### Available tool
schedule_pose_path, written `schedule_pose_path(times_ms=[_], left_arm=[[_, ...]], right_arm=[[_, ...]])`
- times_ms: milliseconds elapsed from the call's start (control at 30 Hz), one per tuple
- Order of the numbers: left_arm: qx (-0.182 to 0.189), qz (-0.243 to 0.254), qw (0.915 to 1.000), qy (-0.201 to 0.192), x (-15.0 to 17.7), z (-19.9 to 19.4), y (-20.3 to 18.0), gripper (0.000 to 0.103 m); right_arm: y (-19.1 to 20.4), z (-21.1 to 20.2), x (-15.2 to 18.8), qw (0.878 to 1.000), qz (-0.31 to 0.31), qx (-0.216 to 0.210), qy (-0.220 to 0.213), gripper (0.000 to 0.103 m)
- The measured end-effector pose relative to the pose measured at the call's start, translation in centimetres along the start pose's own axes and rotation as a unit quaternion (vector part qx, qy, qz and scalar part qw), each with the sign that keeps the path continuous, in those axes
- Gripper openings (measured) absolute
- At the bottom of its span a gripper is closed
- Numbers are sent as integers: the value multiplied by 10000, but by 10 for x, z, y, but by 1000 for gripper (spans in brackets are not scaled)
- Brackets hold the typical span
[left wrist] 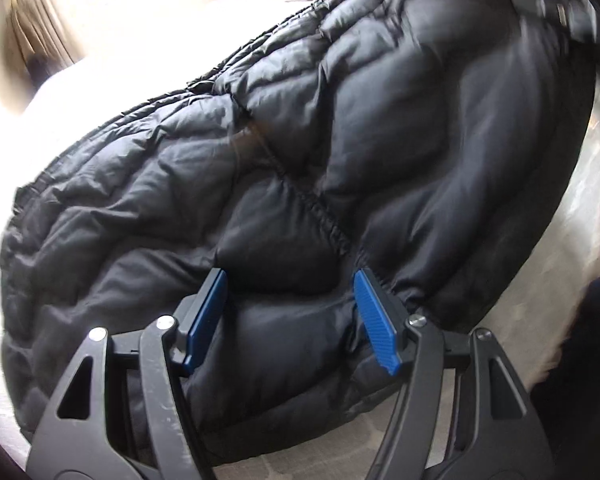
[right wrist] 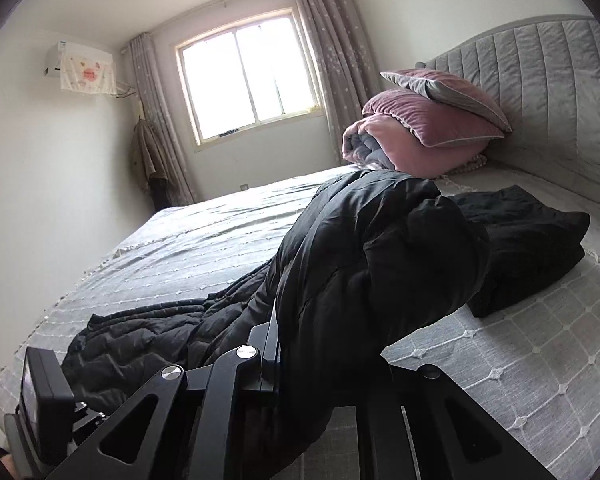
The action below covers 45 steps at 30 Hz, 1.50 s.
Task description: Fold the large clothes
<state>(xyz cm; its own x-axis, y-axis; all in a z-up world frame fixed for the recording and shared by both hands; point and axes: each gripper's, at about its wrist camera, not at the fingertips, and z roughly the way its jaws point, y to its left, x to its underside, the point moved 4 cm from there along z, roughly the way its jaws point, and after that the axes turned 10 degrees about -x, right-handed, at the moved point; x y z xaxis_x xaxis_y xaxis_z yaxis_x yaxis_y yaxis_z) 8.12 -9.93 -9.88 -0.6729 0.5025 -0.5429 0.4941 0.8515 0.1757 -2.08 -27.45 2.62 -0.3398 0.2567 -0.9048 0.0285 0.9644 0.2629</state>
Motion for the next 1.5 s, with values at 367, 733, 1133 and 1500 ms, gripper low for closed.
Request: schedule_pose_path(times_ms=[367,733,1133,1500], left_arm=[[-652,-784,9944,277,-95,63,68,67],[99,-414,9987,264,-107,111,44,67],[341,-1002,9944,-52,-43,35,135,67],[13,-2964,9525,705,94,29,304,64]], right_arm=[[18,-8,-5,9989,-242,-254,-316,12],[72,-7,-5,9897,-996,-862,-564,12],[71,-2,-4,9881,-1214,-770,-544,12],[97,-3,1,9791,-1906,-443,-552,12]])
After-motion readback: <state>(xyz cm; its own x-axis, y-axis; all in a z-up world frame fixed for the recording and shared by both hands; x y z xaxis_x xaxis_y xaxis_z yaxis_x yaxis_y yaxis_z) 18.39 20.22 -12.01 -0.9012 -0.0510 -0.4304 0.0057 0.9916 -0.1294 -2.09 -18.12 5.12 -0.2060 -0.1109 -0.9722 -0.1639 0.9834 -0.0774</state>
